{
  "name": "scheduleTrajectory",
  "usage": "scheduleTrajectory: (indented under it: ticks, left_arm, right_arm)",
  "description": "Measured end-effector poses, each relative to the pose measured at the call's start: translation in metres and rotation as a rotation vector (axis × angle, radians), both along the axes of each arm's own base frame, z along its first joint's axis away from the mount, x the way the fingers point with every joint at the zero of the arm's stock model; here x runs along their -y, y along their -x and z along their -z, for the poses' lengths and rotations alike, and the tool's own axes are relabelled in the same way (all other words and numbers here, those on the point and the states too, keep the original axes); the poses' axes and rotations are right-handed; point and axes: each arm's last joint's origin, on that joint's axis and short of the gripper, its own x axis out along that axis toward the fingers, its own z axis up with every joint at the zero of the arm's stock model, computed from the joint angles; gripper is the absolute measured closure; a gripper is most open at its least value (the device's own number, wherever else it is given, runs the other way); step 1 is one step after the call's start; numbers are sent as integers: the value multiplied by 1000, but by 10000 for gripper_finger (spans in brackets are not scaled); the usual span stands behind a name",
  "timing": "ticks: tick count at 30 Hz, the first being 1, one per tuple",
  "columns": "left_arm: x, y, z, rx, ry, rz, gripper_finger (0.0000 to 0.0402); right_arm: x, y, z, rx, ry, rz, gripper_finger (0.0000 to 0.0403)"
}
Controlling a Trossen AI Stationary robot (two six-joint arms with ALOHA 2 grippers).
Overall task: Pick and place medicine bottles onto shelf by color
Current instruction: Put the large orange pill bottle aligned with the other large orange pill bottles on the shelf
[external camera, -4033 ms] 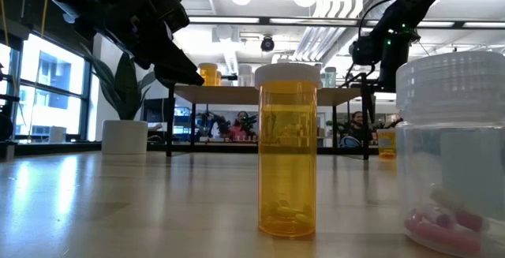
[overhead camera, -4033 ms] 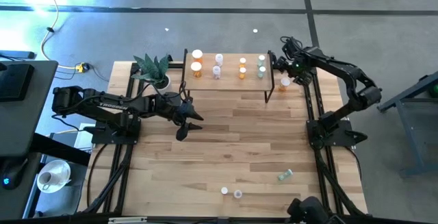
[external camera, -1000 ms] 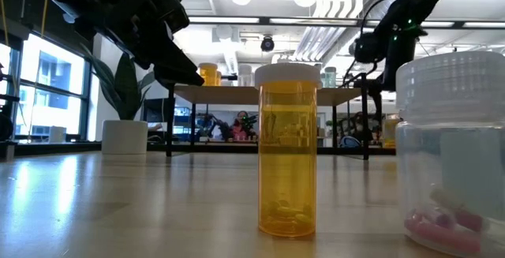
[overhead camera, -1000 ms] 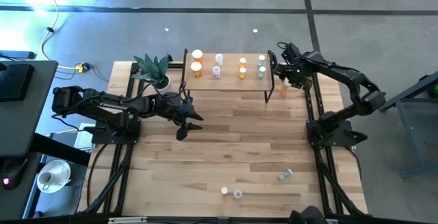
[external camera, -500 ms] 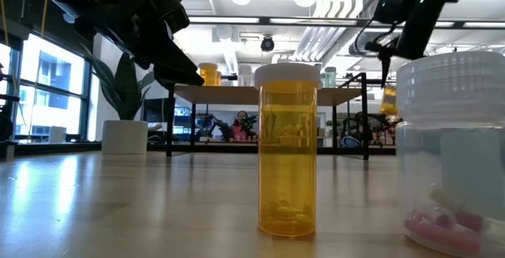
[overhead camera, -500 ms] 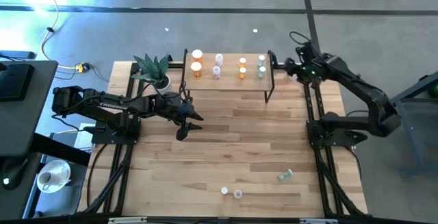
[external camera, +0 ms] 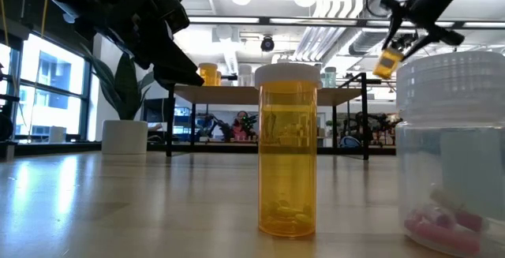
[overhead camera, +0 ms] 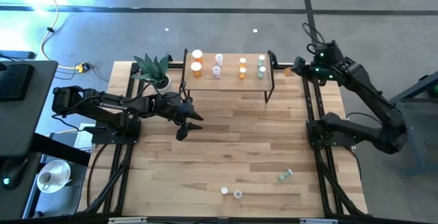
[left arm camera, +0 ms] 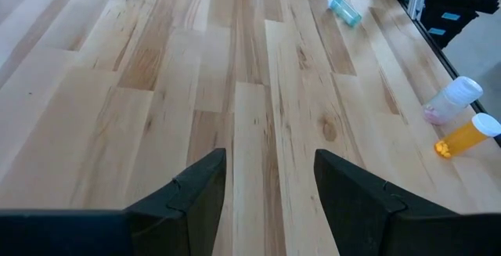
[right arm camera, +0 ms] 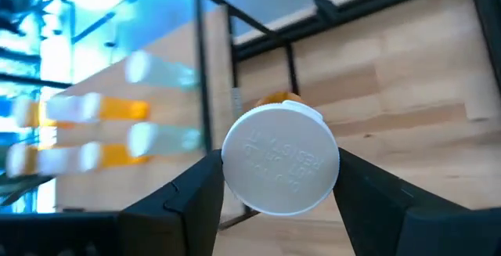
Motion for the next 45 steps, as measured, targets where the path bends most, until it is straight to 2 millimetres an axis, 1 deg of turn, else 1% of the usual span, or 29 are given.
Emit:
scheduleTrajectory:
  ticks: [5,10,13,17,21,25,29,32,38,45]
  left_arm:
    - [0,0,0,0,0,0,216]
    - [0,0,0,1,-1,1,216]
    - [0,0,0,1,-2,1,216]
    - [0,0,0,1,-1,1,216]
    - [0,0,0,1,0,0,216]
    - [0,0,0,0,12,-7,216]
    - [0,0,0,1,12,-7,216]
    - [0,0,0,1,12,-7,216]
    - [0,0,0,1,12,-8,216]
    - [0,0,0,1,12,-7,216]
  right_arm:
    - [-12,-2,-30,41,94,-86,199]
    - [-25,-12,-56,86,158,-217,199]
    - [-32,-22,-65,96,174,-315,199]
    - [-39,-42,-68,81,167,-417,199]
    - [-45,-72,-57,19,128,-517,199]
    - [-56,-111,-42,-22,88,-645,199]
    - [-67,-148,-22,-59,49,-756,199]
    - [-74,-170,-4,-116,12,-805,199]
    - [-81,-199,29,-225,-57,-851,199]
    - [-85,-218,61,-340,-130,-886,199]
